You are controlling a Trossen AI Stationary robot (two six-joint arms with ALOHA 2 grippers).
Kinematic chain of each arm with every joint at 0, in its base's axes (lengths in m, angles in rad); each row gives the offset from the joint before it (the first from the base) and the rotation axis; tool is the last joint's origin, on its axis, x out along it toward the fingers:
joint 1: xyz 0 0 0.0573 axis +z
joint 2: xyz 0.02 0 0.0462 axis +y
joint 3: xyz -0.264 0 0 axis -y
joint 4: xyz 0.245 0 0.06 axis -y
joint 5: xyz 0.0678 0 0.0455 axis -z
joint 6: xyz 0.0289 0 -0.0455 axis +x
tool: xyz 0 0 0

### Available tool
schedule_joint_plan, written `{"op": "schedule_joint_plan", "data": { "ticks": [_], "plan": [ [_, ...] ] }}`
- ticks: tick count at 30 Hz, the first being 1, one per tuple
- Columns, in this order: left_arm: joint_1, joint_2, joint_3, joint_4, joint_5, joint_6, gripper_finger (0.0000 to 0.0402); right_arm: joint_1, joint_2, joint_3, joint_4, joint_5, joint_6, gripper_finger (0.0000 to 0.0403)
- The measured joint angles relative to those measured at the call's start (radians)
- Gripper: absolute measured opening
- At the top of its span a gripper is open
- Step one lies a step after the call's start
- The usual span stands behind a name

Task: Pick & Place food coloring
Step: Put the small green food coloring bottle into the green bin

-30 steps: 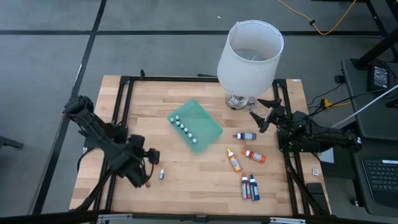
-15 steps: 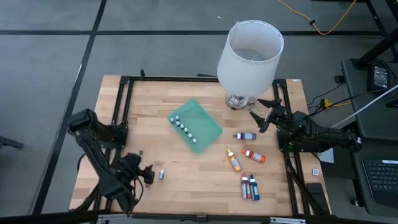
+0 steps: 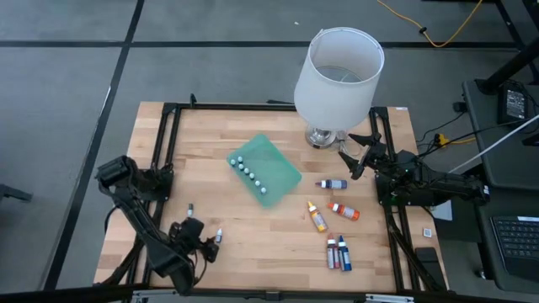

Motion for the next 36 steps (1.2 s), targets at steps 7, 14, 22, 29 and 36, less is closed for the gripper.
{"op": "schedule_joint_plan", "data": {
  "ticks": [7, 14, 22, 29, 36],
  "plan": [
    [0.051, 0.0, 0.0, -0.01, 0.118, 0.092, 0.029, 0.0, 0.0, 0.0, 0.0, 0.0, 0.0, 0.0397],
    [0.093, 0.0, 0.0, -0.047, 0.161, 0.051, 0.029, 0.0, 0.0, 0.0, 0.0, 0.0, 0.0, 0.0397],
    [0.122, 0.0, 0.0, 0.004, 0.22, 0.155, 0.029, 0.0, 0.0, 0.0, 0.0, 0.0, 0.0, 0.0397],
    [0.126, 0.0, -0.04, -0.087, 0.421, -0.071, 0.0294, 0.0, 0.0, 0.0, 0.0, 0.0, 0.0, 0.0397],
    [0.094, 0.0, -0.049, -0.094, 0.379, -0.184, 0.033, 0.0, 0.0, 0.0, 0.0, 0.0, 0.0, 0.0397]
  ]
}}
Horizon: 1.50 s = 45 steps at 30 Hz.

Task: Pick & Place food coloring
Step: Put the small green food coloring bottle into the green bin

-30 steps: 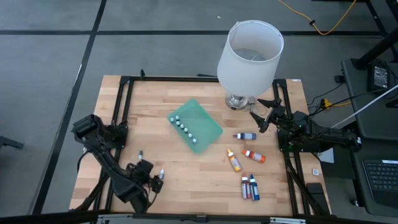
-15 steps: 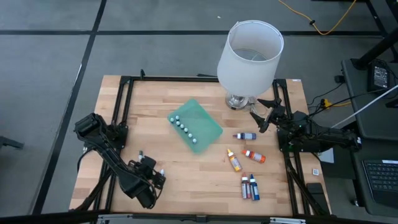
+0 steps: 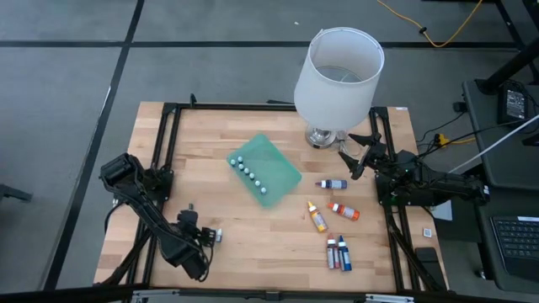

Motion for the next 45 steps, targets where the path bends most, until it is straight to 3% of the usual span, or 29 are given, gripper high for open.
{"op": "schedule_joint_plan", "data": {
  "ticks": [3, 8, 15, 26, 37, 45],
  "plan": [
    [-0.004, 0.0, -0.01, -0.014, 0.014, -0.004, 0.0346, 0.0, 0.0, 0.0, 0.0, 0.0, 0.0, 0.0397],
    [-0.029, 0.019, -0.024, -0.026, -0.103, 0.008, 0.0353, 0.0, 0.0, 0.0, 0.0, 0.0, 0.0, 0.0397],
    [-0.053, 0.059, -0.025, -0.026, -0.131, 0.06, 0.0351, 0.0, 0.0, 0.0, 0.0, 0.0, 0.0, 0.0397],
    [-0.107, 0.118, -0.025, -0.035, -0.205, -0.027, 0.035, 0.0, 0.0, 0.0, 0.0, 0.0, 0.0, 0.0397],
    [-0.082, 0.115, -0.027, -0.017, -0.164, 0.163, 0.0349, 0.0, 0.0, 0.0, 0.0, 0.0, 0.0, 0.0397],
    [-0.045, 0.112, -0.027, 0.006, -0.107, -0.036, 0.0349, 0.0, 0.0, 0.0, 0.0, 0.0, 0.0, 0.0397]
  ]
}}
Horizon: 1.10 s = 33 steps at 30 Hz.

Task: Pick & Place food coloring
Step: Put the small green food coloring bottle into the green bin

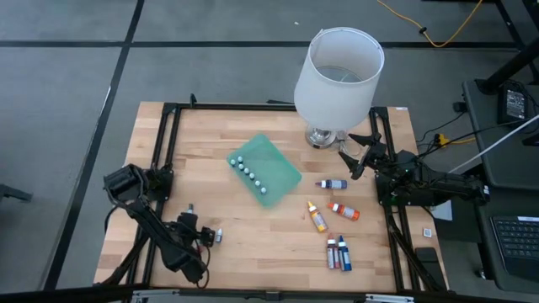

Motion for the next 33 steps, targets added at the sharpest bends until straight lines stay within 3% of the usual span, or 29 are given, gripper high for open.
{"op": "schedule_joint_plan", "data": {
  "ticks": [13, 21, 33],
  "plan": [
    [0.035, -0.019, -0.003, 0.009, 0.01, -0.047, 0.0349, 0.0, 0.0, 0.0, 0.0, 0.0, 0.0, 0.0397],
    [0.021, -0.064, -0.124, 0.103, -0.031, -0.076, 0.0349, 0.0, 0.0, 0.0, 0.0, 0.0, 0.0, 0.0397],
    [0.052, -0.12, -0.24, 0.079, -0.078, -0.091, 0.0349, 0.0, 0.0, 0.0, 0.0, 0.0, 0.0, 0.0397]
  ]
}}
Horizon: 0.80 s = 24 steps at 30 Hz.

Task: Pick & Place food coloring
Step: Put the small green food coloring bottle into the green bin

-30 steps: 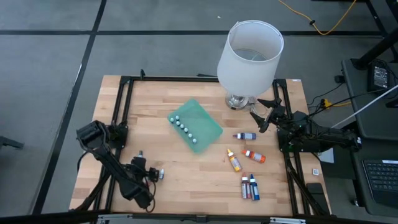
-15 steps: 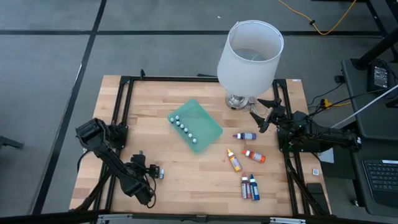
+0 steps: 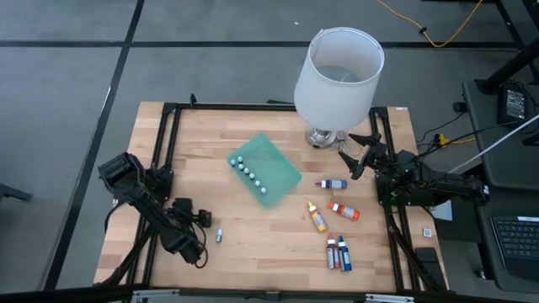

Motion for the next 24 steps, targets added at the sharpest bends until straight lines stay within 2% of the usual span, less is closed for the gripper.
{"op": "schedule_joint_plan", "data": {
  "ticks": [7, 11, 24],
  "plan": [
    [0.0, 0.0, 0.001, 0.019, -0.001, 0.003, 0.0348, 0.0, 0.0, 0.0, 0.0, 0.0, 0.0, 0.0397],
    [0.0, 0.0, 0.001, 0.024, -0.002, 0.002, 0.0329, 0.0, 0.0, 0.0, 0.0, 0.0, 0.0, 0.0397],
    [0.0, 0.0, 0.003, 0.032, -0.006, -0.001, 0.017, 0.0, 0.0, 0.0, 0.0, 0.0, 0.0, 0.0397]
  ]
}}
